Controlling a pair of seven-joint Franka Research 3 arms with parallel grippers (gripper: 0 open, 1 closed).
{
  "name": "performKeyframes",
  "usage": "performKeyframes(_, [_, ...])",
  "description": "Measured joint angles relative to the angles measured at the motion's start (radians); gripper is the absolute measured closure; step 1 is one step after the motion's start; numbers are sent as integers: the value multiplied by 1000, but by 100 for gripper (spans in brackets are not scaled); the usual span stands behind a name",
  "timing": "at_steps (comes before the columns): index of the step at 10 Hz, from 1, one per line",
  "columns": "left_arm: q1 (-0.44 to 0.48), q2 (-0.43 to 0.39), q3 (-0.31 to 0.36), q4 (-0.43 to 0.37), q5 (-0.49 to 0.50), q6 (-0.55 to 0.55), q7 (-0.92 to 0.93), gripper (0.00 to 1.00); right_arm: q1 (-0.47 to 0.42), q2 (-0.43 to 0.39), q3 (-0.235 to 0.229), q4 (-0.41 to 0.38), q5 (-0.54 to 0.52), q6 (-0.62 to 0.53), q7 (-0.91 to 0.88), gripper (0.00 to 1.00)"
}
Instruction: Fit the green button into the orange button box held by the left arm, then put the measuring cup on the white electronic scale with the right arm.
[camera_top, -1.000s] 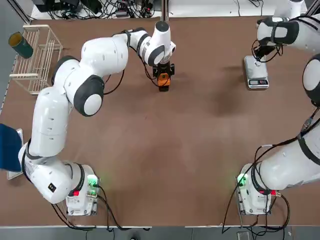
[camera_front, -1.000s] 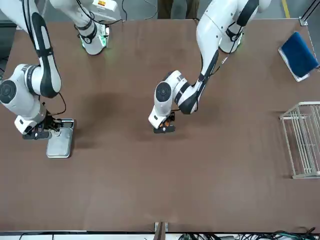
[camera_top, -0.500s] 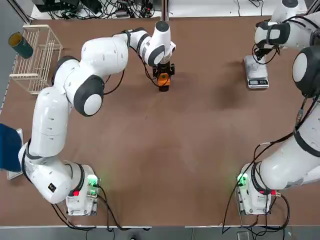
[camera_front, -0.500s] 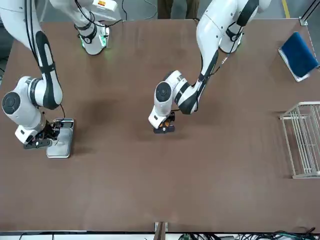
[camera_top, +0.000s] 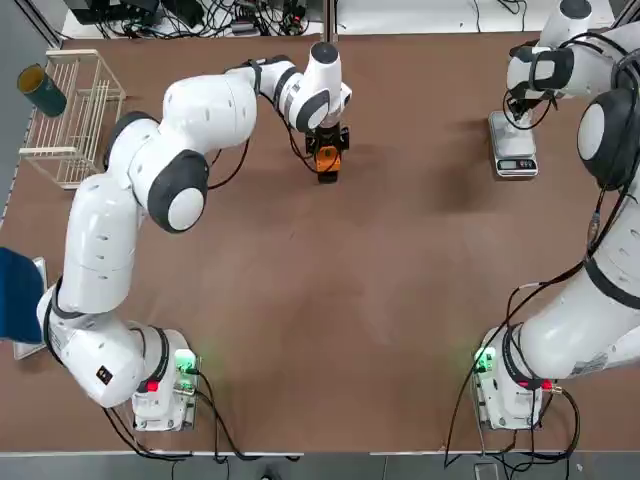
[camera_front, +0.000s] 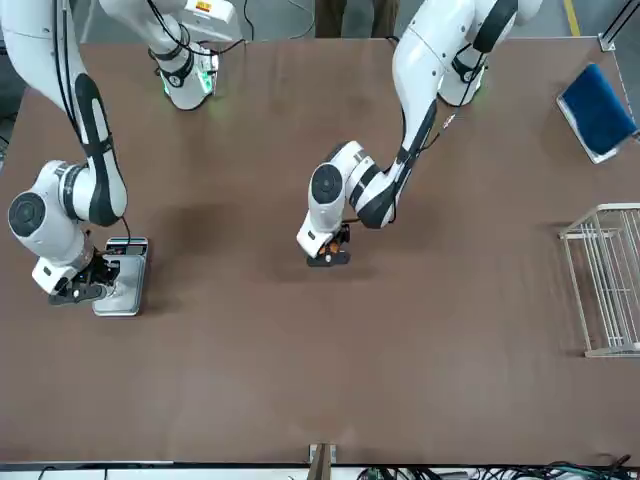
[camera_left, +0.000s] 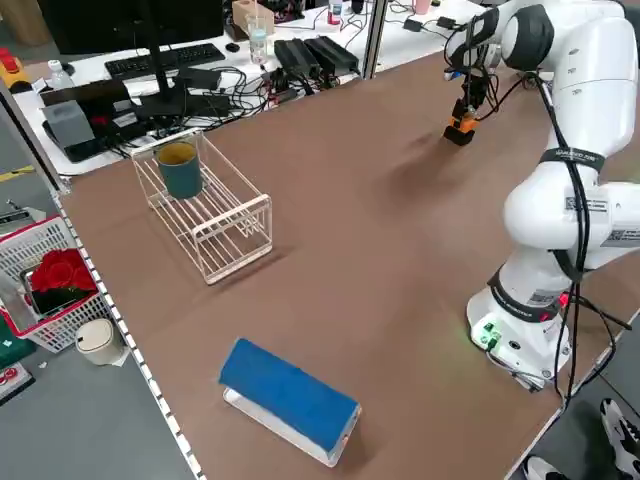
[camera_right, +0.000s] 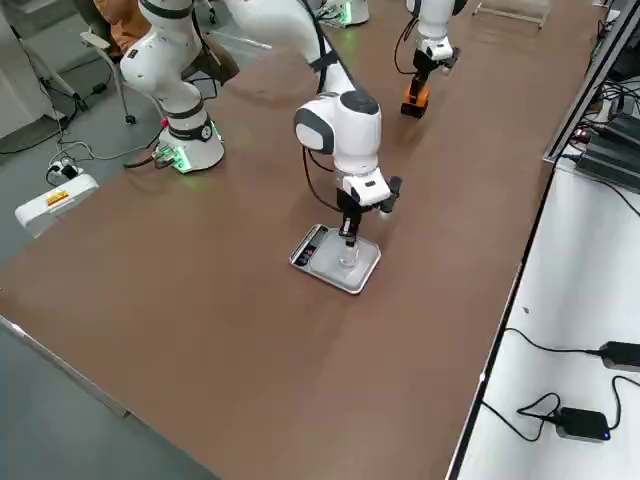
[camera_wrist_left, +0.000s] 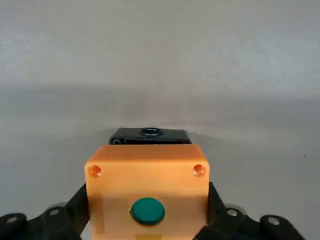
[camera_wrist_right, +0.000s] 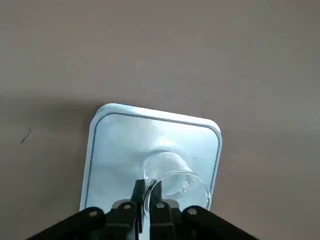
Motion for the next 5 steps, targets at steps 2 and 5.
performKeyframes(2, [0,0,0,0,0,0,0,5,-1,5,0,4,1,0,0,93])
performKeyframes(5, [0,0,0,1,0,0,0,2,-1,5,1,4,1,-2,0,93])
